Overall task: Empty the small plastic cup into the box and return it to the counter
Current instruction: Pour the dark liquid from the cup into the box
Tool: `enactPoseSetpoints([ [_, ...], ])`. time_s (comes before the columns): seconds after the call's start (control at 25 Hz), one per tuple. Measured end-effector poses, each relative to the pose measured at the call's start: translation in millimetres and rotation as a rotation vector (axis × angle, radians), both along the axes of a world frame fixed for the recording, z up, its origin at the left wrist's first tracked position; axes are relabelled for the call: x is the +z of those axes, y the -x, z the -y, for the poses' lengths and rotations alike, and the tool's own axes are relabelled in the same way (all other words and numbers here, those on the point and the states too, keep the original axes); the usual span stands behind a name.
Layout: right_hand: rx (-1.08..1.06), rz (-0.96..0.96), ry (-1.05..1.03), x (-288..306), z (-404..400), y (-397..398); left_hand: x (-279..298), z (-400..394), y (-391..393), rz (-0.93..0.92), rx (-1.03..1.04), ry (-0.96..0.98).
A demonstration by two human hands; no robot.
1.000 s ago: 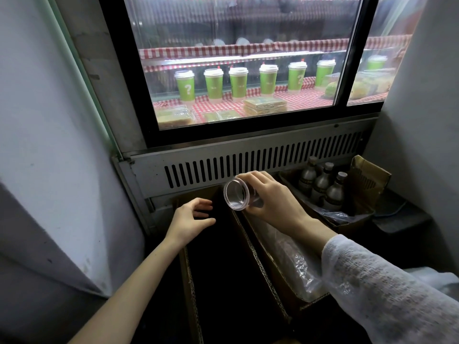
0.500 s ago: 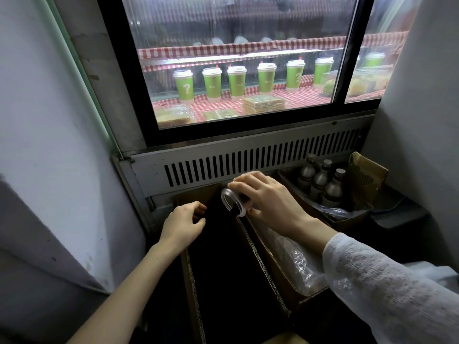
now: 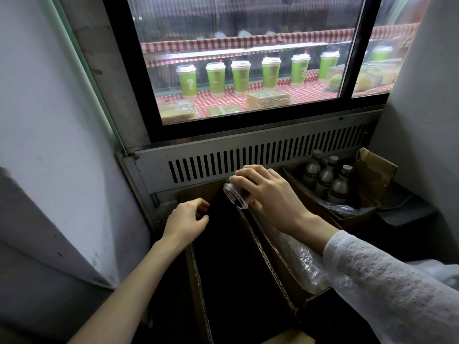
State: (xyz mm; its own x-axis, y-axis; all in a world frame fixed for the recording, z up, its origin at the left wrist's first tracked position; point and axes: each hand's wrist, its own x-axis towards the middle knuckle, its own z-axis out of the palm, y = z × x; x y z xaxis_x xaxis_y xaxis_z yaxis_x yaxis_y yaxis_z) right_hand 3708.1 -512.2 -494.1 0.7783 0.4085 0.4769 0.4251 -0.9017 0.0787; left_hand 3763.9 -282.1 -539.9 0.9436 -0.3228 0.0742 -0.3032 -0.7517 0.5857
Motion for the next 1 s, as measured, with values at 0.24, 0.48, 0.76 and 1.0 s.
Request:
enactPoseSetpoints([
  [0.24,0.017,0.037,0.044,-3.1,-7.9,4.3,-1.9,-0.3,-2.3,-0.010,-0.010,-0.016],
  [0.48,0.072,0.071,0.126,-2.2,-12.8,5.6,-5.5,-1.1,-2.8,-0.046,-0.062,-0.025],
  [0.76,-0.028,0.030,0.093,-4.6,-15.8,4.5,-6.0,-1.3,-2.0,-0.047,-0.066,-0.006],
  [1.0,0.004,0.002,0.118,-7.7,-16.4,3.8,-7.5,-0.2,-4.7,-0.040,-0.070,-0.017],
])
